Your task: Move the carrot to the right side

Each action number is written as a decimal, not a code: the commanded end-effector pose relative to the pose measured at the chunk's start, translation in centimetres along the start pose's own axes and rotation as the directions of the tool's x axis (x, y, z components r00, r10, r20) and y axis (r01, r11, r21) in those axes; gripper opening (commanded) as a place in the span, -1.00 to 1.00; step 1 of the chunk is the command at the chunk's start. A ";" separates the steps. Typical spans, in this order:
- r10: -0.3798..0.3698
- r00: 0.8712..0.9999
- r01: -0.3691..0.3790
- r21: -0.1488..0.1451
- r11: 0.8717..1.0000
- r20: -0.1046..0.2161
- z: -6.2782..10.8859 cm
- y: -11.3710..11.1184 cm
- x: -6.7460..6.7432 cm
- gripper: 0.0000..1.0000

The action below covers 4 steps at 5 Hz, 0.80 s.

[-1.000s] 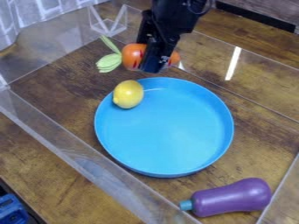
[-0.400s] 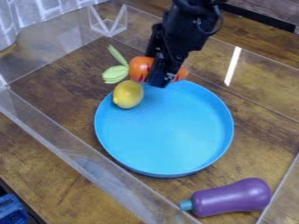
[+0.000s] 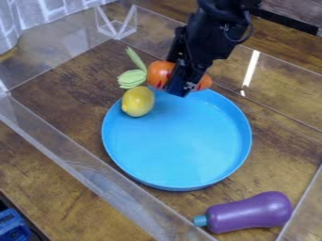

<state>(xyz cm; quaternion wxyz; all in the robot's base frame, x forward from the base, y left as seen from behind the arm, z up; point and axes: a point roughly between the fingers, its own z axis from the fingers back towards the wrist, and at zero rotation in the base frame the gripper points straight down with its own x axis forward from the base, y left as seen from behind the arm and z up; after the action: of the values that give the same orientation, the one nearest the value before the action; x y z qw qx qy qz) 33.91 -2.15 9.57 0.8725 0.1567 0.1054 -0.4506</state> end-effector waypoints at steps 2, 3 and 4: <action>-0.028 0.997 0.020 0.102 0.995 0.071 2.6 0.2 0.6 1.00; -0.022 0.997 0.015 0.092 0.996 0.070 1.5 0.3 1.3 1.00; -0.012 0.998 0.007 0.082 0.997 0.068 0.5 0.3 2.0 1.00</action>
<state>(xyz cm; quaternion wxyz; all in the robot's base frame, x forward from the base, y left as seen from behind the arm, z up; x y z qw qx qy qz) 34.88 -3.22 7.88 0.8652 0.1705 0.0844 -0.4639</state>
